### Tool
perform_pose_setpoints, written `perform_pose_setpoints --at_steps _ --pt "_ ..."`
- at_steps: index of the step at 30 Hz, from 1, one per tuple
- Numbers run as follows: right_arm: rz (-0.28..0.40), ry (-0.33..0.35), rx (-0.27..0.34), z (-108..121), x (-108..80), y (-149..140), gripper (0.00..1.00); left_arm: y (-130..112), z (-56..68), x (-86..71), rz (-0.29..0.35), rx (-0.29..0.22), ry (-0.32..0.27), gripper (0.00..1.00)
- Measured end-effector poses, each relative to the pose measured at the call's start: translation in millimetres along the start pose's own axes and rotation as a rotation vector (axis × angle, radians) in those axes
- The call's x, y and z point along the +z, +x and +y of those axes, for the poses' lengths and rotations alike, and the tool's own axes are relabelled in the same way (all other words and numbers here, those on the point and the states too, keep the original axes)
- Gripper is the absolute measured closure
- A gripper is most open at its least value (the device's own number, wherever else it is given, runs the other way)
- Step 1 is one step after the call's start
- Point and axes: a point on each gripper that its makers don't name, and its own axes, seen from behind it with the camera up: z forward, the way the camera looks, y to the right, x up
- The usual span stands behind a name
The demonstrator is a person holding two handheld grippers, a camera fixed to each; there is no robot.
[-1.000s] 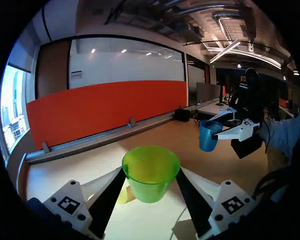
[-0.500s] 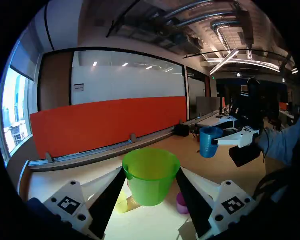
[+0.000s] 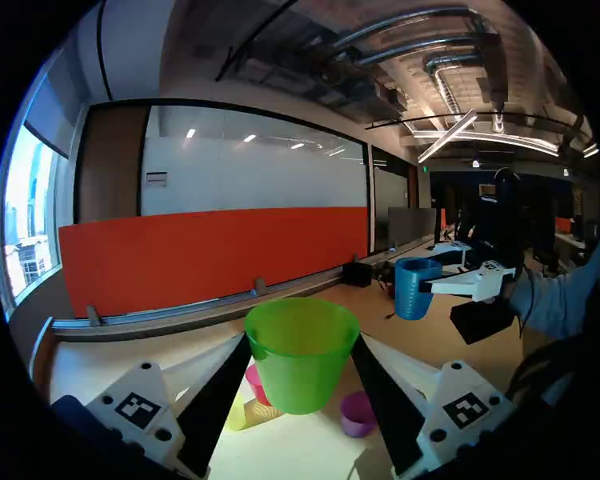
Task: Pour water
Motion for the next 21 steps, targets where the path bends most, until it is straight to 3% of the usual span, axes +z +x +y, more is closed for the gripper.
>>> perform_pose_setpoints --at_steps 11,21 --pt "0.009 0.03 -0.019 -6 -0.4 18 0.08 -4 4.4 -2.6 0.003 -0.006 -0.012 0.13" --pt "0.011 0.053 -0.12 -11 0.9 36 0.08 -12 14.8 -1.7 -0.006 -0.001 -0.033 0.13"
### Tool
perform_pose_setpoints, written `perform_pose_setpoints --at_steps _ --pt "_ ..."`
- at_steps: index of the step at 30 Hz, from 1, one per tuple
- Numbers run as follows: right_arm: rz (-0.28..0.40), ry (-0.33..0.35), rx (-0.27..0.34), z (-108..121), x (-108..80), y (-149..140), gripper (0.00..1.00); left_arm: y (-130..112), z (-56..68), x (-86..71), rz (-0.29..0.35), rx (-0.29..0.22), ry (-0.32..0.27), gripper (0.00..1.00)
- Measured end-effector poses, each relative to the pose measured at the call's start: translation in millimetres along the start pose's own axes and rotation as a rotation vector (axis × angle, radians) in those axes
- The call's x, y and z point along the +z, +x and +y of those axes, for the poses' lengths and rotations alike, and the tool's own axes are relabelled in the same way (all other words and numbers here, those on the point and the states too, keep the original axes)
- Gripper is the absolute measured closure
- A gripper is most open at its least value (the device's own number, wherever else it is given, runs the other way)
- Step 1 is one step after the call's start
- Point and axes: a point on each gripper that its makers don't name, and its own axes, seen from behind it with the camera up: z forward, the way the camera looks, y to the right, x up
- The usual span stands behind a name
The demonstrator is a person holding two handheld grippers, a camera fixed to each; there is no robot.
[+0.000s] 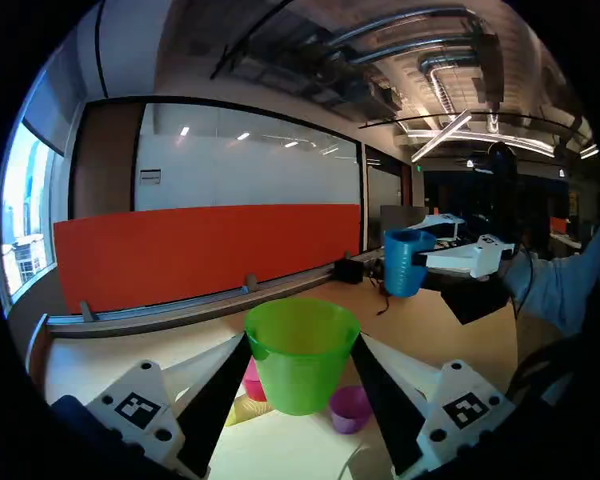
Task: Pour water
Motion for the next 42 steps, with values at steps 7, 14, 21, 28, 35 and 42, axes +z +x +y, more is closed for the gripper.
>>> perform_pose_setpoints --at_steps 7,14,21,28,35,42 --pt "0.006 0.013 -0.094 -2 5.1 16 0.08 1 8.2 -1.7 0.002 0.006 -0.012 0.13" --pt "0.014 0.025 -0.177 -4 12.8 33 0.08 1 17.2 -4.2 0.005 0.003 -0.026 0.13" --pt "0.019 0.036 -0.265 -6 21.9 48 0.08 0 24.0 -6.1 0.008 0.005 -0.034 0.13" --pt "0.027 0.044 -0.356 -7 31.6 64 0.08 -1 26.8 -6.3 0.012 0.001 -0.041 0.13" --pt "0.034 0.049 -0.445 -10 43.4 77 0.08 -1 27.9 -7.4 0.015 -0.003 -0.045 0.13" --pt "0.048 0.057 -0.518 -14 57.7 89 0.08 1 29.7 -8.8 0.02 -0.005 -0.051 0.13"
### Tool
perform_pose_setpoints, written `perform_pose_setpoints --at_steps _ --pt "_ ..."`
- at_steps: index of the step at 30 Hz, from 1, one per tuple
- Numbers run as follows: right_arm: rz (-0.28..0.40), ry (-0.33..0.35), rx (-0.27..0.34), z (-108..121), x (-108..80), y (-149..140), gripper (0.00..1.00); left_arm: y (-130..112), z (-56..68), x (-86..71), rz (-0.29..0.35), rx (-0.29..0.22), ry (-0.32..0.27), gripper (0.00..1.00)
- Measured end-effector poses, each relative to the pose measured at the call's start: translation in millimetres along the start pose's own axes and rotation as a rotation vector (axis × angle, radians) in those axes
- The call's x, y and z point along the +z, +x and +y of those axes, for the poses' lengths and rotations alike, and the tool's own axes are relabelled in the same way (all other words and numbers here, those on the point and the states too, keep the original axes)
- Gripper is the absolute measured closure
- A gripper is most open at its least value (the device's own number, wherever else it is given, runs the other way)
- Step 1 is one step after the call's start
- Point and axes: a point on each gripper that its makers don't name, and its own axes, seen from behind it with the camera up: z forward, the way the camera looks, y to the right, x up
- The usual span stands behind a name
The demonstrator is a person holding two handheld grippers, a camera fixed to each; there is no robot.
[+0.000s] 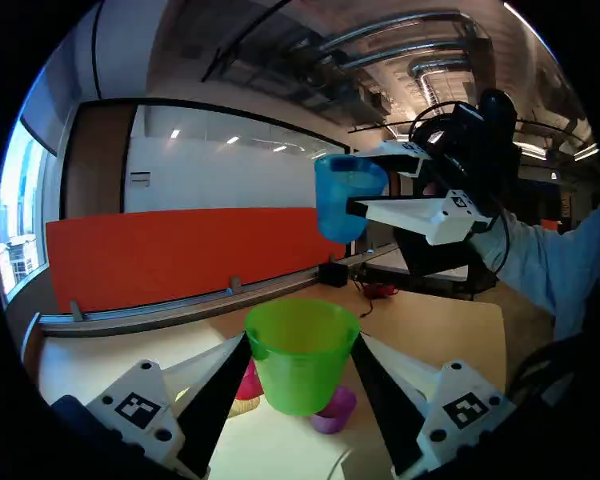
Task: Pour water
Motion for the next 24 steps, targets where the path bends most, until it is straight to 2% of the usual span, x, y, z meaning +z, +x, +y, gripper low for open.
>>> perform_pose_setpoints --at_steps 14,24 --pt "0.012 0.015 -0.157 3 21.1 16 0.08 1 1.4 0.5 -0.001 0.004 -0.011 0.13" --pt "0.016 0.006 -0.259 9 28.9 26 0.08 2 7.7 3.0 -0.005 0.009 -0.028 0.13"
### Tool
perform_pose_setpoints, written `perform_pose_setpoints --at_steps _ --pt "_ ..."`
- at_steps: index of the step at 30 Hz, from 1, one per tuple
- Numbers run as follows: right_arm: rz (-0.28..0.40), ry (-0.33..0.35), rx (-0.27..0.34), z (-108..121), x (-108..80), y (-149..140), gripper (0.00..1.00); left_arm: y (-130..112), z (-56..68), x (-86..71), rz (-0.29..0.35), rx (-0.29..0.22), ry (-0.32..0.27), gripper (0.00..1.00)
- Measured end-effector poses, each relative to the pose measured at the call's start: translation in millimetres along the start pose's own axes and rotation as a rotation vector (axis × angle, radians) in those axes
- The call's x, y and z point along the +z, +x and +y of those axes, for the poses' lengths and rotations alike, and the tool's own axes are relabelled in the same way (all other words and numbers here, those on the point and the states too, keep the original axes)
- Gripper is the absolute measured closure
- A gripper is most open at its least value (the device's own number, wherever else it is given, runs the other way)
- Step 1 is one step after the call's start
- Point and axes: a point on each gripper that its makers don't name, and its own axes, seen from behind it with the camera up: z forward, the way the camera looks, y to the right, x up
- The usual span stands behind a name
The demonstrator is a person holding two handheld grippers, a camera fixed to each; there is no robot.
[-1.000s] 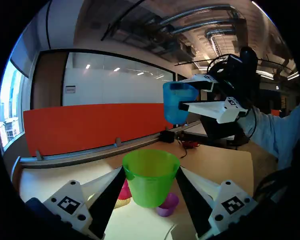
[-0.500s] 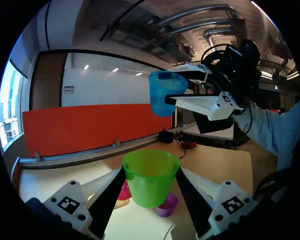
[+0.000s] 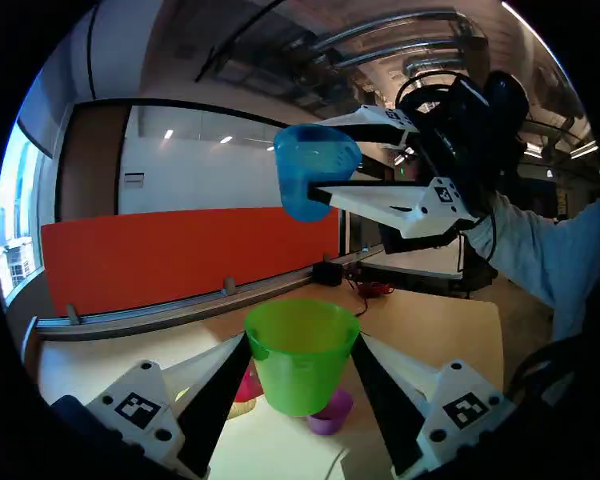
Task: Pour water
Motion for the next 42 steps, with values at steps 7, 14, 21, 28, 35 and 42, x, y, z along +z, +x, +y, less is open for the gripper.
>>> perform_pose_setpoints --at_steps 7,14,21,28,35,42 --pt "0.001 -0.011 -0.079 8 4.8 5 0.08 0 2.8 3.0 -0.001 0.0 -0.009 0.13" --pt "-0.008 -0.02 -0.149 15 9.5 6 0.08 1 3.2 4.1 -0.002 -0.001 -0.012 0.13" --pt "-0.006 -0.039 -0.195 23 11.3 9 0.08 -1 4.9 5.5 -0.006 -0.001 -0.016 0.14" --pt "-0.009 -0.052 -0.233 29 12.8 9 0.08 -2 7.6 7.6 -0.01 0.0 -0.023 0.13" --pt "-0.012 -0.058 -0.264 33 13.3 8 0.08 -3 8.3 8.8 -0.015 0.005 -0.023 0.13" --pt "-0.013 -0.066 -0.298 37 14.9 10 0.08 -1 11.0 8.2 -0.01 0.003 -0.03 0.14"
